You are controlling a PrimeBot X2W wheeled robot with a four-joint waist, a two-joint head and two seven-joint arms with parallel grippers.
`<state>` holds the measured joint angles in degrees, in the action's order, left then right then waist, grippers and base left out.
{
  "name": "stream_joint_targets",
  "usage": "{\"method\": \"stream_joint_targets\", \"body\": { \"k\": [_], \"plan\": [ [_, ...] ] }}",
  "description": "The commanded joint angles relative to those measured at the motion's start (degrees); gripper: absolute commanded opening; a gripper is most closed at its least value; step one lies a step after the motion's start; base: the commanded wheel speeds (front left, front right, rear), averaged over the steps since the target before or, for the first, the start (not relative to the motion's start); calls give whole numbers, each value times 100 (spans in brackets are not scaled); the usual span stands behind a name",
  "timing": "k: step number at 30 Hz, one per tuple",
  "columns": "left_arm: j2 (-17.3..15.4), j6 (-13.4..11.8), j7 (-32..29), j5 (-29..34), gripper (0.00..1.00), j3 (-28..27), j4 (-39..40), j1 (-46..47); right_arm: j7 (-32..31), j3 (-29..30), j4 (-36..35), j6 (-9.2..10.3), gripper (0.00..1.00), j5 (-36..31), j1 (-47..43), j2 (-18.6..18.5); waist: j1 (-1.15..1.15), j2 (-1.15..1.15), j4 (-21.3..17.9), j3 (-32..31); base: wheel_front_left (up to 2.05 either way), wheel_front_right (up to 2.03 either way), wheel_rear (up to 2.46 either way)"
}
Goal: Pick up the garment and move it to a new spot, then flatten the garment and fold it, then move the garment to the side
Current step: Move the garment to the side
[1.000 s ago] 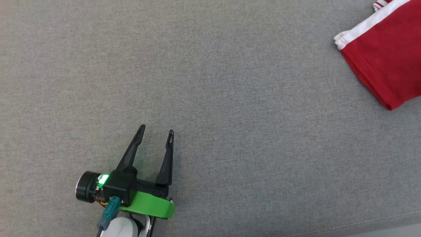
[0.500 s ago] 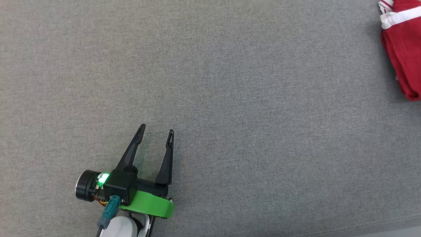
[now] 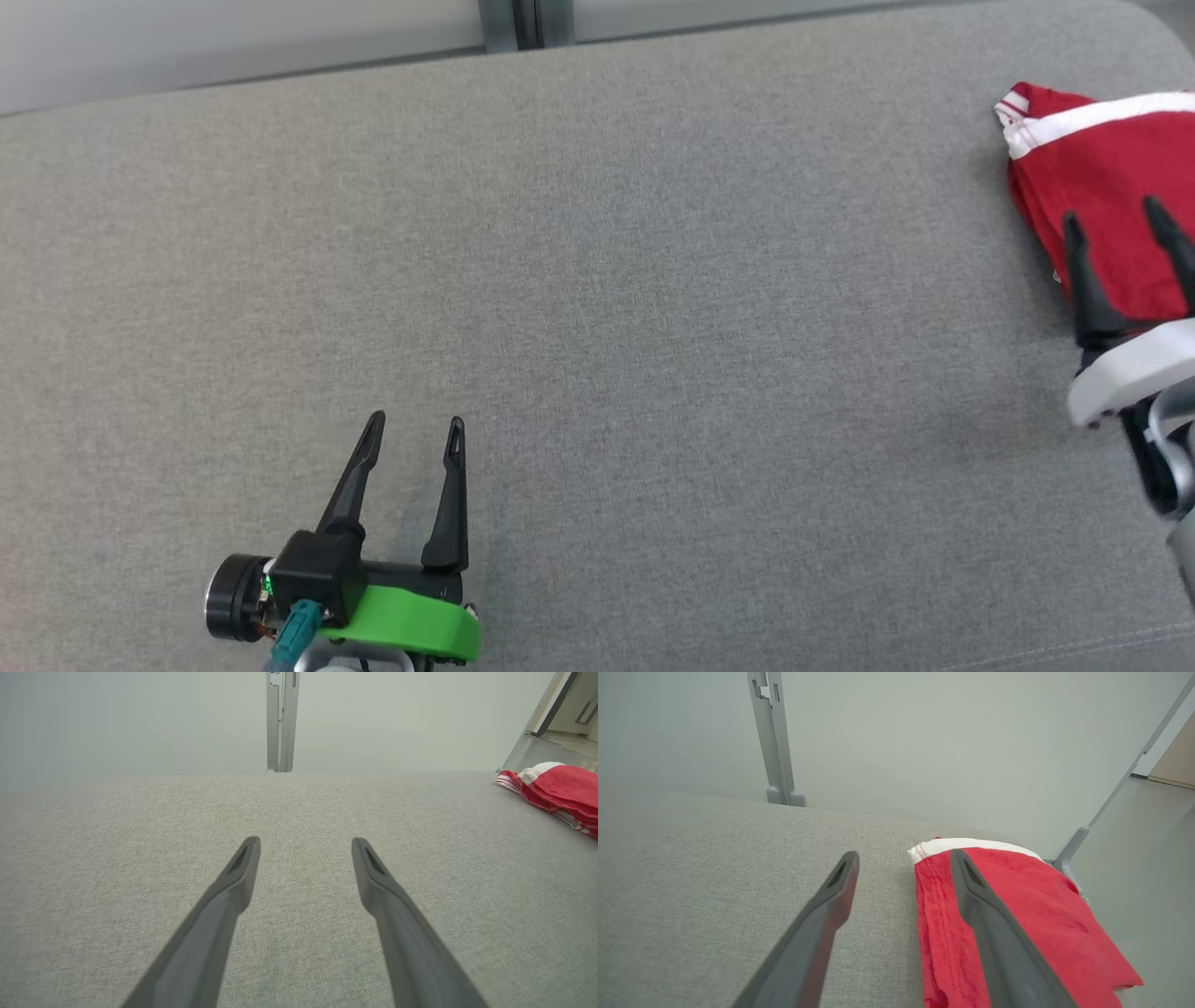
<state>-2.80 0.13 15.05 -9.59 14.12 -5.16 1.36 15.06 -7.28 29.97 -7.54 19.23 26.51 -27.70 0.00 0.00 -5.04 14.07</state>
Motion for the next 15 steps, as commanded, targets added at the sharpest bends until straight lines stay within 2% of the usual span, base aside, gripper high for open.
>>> {"method": "stream_joint_targets", "body": {
  "k": [1, 10, 15],
  "plan": [
    [-20, -62, 15, -44, 100, -38, 14, -125, 13, 24, -212, 12, 100, -98, -287, 191, 0, 0, 104, -599, 0, 0, 0],
    [-19, -320, 15, -278, 100, -176, 72, -606, 14, 11, -1337, 11, 100, -378, -1681, 1241, 0, 0, 375, -1369, 0, 0, 0],
    [-20, -359, 15, -398, 100, -257, 147, -835, 13, 97, -1904, 11, 100, -616, -2368, 1738, 0, 0, 499, -1624, 0, 0, 0]
  ]
}}
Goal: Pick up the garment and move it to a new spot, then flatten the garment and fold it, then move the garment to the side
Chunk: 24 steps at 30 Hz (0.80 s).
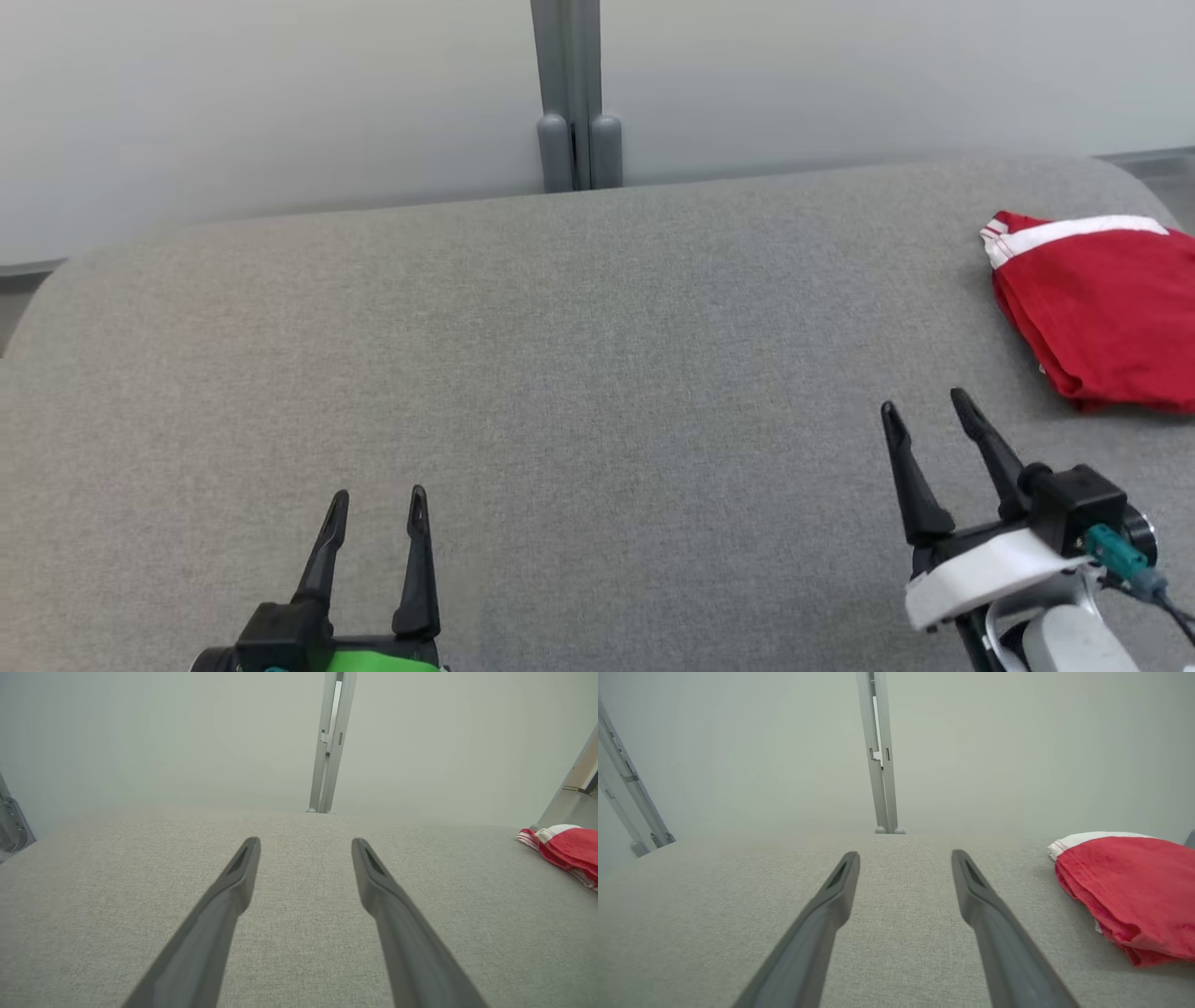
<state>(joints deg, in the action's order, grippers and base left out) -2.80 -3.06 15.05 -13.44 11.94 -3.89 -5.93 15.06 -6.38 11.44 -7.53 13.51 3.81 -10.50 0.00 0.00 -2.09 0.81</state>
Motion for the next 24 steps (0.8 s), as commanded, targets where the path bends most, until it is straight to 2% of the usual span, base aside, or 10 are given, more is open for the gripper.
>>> {"method": "stream_joint_targets", "body": {
  "k": [1, 9, 17, 24],
  "plan": [
    [-20, -44, 15, -15, 100, -61, 31, -147, 13, 27, -151, 10, 100, -96, -197, 85, 0, 0, 211, -337, 0, 0, 0],
    [-19, 31, 15, 37, 100, -322, 69, -564, 13, 88, -539, 10, 100, -328, -921, 418, 0, 0, 173, -635, 0, 0, 0],
    [-18, 179, 15, 37, 100, -438, 32, -731, 13, 90, -577, 10, 100, -414, -1128, 461, 0, 0, 129, -767, 0, 0, 0],
    [-18, 187, 15, 71, 100, -393, 45, -771, 13, 61, -528, 10, 100, -425, -1167, 495, 0, 0, 139, -808, 0, 0, 0]
  ]
}}
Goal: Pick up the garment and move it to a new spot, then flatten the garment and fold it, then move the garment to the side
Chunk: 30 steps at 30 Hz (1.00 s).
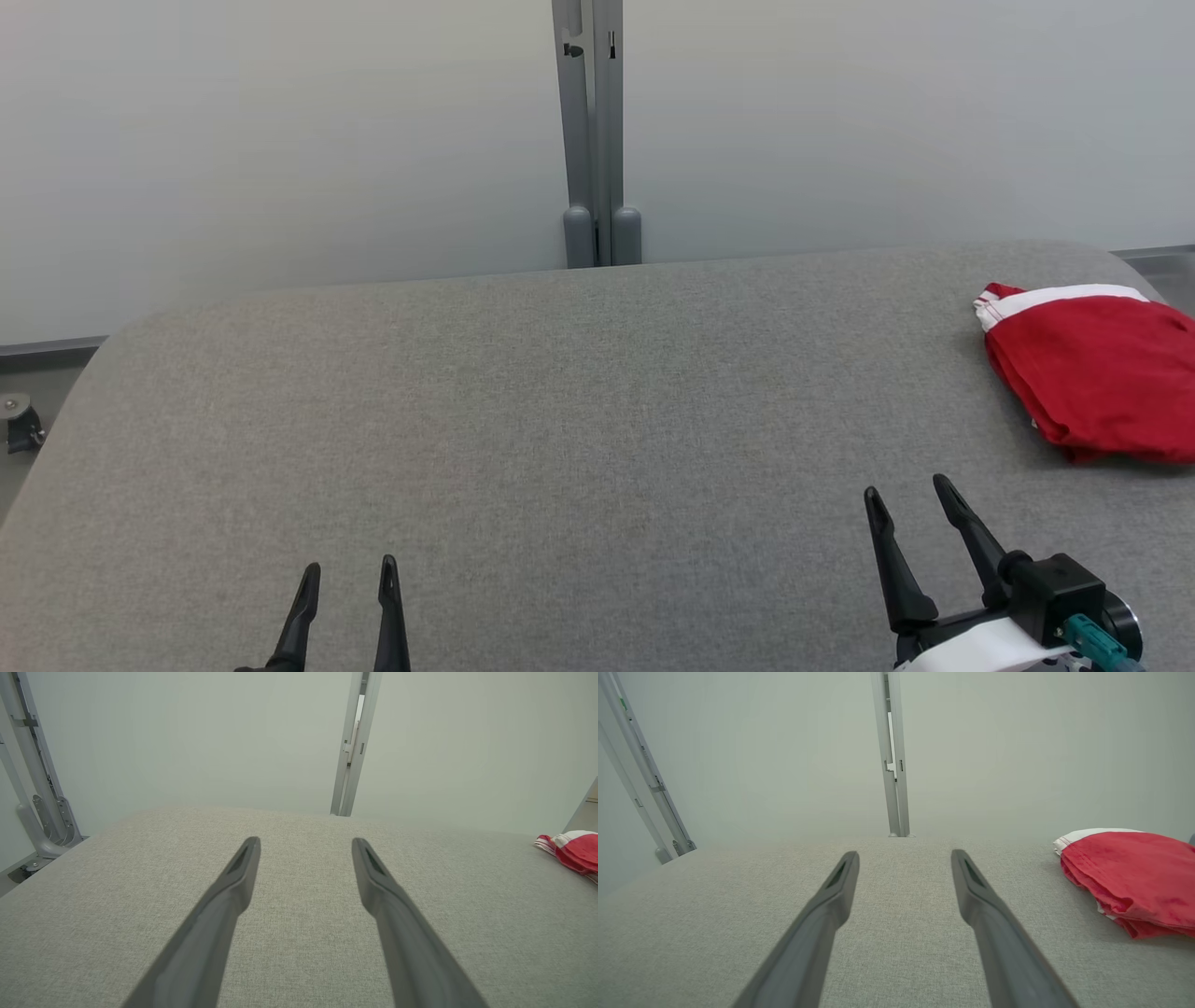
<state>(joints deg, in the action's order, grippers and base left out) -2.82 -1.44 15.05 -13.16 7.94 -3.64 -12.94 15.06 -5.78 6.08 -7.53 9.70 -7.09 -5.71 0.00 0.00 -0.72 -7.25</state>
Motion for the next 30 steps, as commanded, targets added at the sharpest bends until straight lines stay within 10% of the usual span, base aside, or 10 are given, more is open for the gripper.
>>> {"method": "stream_joint_targets", "body": {
  "k": [1, 18, 19, 30],
  "plan": [
    [-16, 26, 15, 44, 100, 11, 15, -73, 13, -2, 13, 10, 100, -44, -78, 19, 0, 0, 4, -4, 0, 0, 0],
    [-17, -7, 15, 79, 100, 51, -169, 75, 13, -57, 169, 10, 100, -24, -32, 4, 0, 0, 8, -21, 0, 0, 0],
    [1, -3, 0, 38, 0, 55, -176, 15, 0, -60, 165, 0, 0, -24, -13, 0, 0, 0, 8, -21, 0, 0, 0],
    [-33, 88, -209, -892, 0, -43, -377, 168, -211, 34, 344, 0, 0, 914, 71, 10, 0, 0, 12, 28, 0, 0, 0]
  ]
}}
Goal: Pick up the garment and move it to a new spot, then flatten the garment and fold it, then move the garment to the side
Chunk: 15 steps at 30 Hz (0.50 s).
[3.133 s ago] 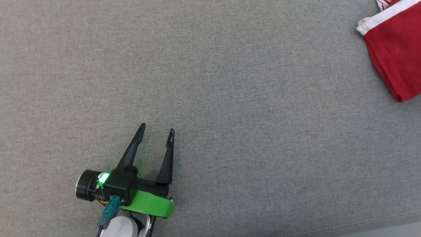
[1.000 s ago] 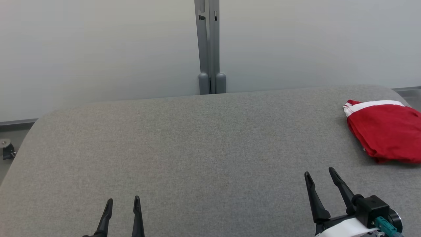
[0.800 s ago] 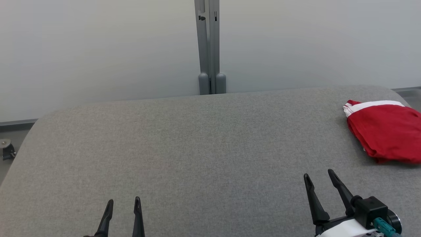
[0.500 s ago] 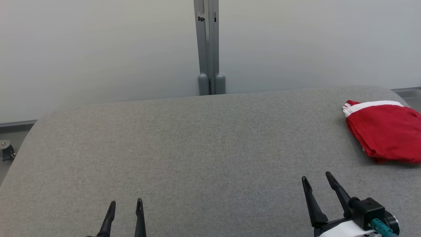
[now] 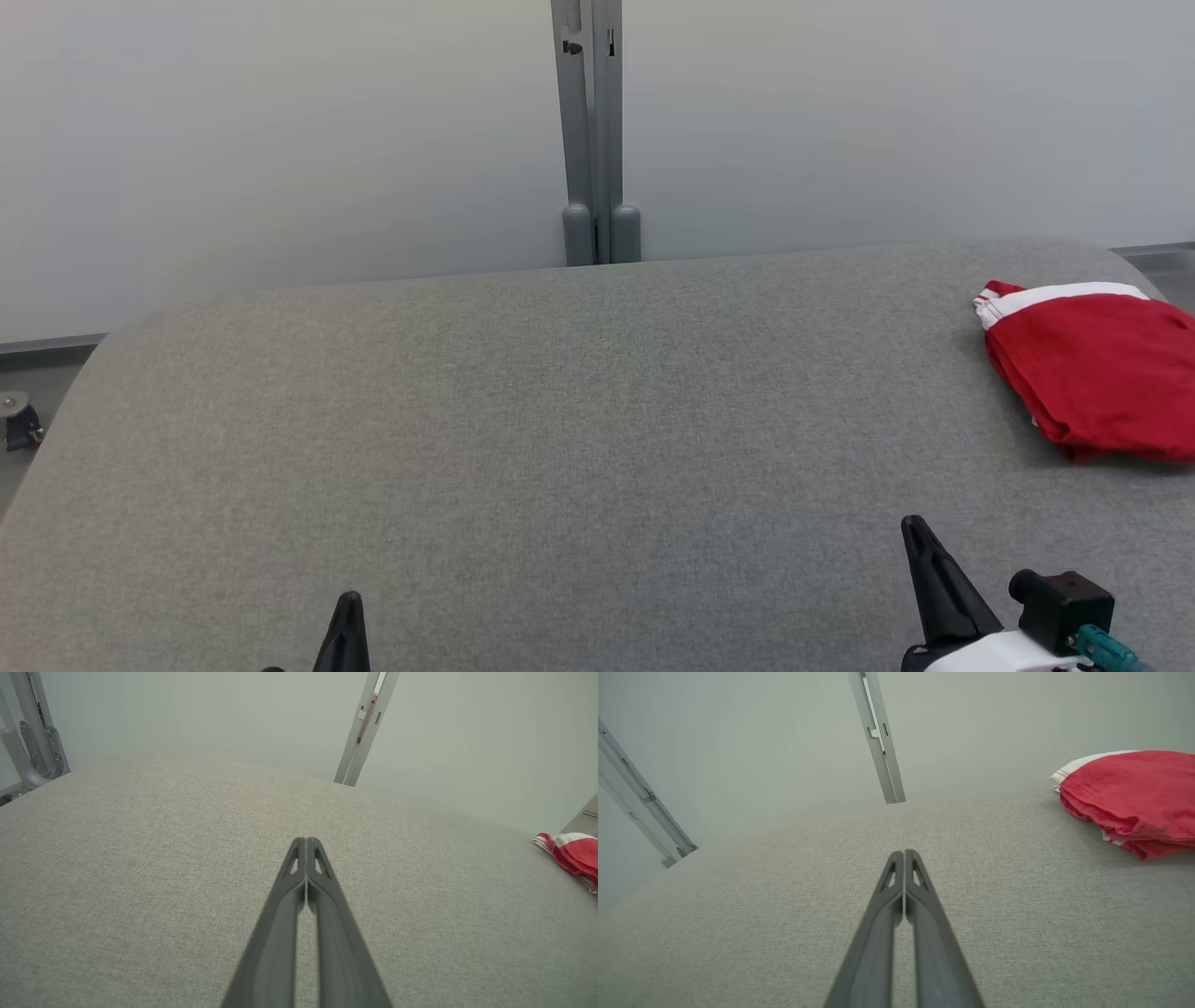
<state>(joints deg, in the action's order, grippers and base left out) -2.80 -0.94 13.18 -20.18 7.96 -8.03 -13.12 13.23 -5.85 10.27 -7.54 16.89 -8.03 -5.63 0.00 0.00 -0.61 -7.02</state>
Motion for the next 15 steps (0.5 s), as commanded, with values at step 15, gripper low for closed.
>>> {"method": "stream_joint_targets", "body": {
  "k": [15],
  "plan": [
    [-93, 205, -349, -1650, 0, -248, -100, 559, -373, 230, 17, 2, 0, 1698, 432, 17, 0, 0, 8, 94, 0, 0, 0]
  ]
}}
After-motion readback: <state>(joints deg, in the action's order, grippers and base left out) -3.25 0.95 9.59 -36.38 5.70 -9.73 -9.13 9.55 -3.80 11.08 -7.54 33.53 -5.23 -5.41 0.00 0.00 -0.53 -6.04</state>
